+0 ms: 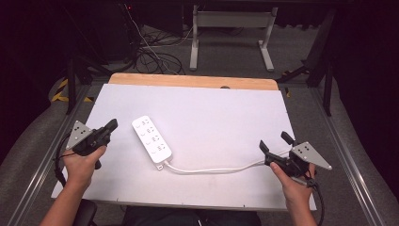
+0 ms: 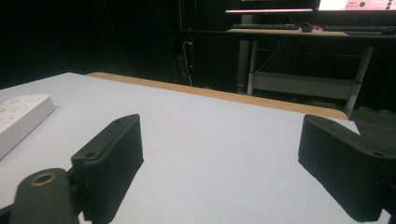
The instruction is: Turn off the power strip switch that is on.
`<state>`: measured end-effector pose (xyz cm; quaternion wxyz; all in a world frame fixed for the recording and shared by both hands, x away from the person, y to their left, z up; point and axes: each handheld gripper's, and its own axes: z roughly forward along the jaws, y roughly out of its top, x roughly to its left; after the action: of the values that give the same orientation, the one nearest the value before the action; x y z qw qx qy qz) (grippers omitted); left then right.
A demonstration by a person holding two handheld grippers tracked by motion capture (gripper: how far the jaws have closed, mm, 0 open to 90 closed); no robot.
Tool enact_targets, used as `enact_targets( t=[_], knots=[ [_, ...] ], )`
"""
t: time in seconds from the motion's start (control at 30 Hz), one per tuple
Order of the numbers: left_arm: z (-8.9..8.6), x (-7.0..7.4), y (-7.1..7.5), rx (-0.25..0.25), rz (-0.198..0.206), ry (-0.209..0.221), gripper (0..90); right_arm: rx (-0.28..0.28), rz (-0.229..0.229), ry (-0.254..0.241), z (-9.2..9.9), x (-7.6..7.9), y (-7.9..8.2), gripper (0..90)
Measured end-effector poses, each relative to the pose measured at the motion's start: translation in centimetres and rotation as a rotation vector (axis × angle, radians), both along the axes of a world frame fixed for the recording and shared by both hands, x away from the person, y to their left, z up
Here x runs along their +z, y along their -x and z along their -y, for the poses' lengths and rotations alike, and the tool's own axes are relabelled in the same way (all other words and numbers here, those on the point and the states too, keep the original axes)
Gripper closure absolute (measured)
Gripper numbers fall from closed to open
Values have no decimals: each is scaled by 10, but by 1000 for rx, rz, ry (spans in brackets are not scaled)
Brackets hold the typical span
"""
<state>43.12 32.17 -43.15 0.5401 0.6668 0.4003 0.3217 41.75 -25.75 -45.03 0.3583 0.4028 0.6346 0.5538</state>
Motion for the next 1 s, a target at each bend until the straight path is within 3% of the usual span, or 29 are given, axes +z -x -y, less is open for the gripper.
enact_targets(
  t=[0.13, 0.23, 0.27, 0.33, 0.63, 0.8, 1.0],
  knots=[
    [9, 2, 0, -66, -22, -38, 900, 1, 0, 6, 0, 0, 0, 140],
    [16, 4, -2, -106, -59, -88, 900, 1, -1, 5, 0, 0, 0, 142],
    [20, 5, -3, -125, -83, -128, 900, 4, -4, 4, 0, 0, 0, 143],
    [22, 5, -3, -136, -95, -149, 900, 5, -2, 8, 0, 0, 0, 145],
    [40, 6, -10, -203, -225, -207, 900, 3, -5, 8, 0, -1, 1, 152],
    [47, 6, -11, -232, -239, -235, 900, 5, -5, 8, 0, -1, 1, 156],
    [57, 2, -14, -273, -288, -299, 900, 6, -7, 8, 0, -1, 1, 158]
  ],
)
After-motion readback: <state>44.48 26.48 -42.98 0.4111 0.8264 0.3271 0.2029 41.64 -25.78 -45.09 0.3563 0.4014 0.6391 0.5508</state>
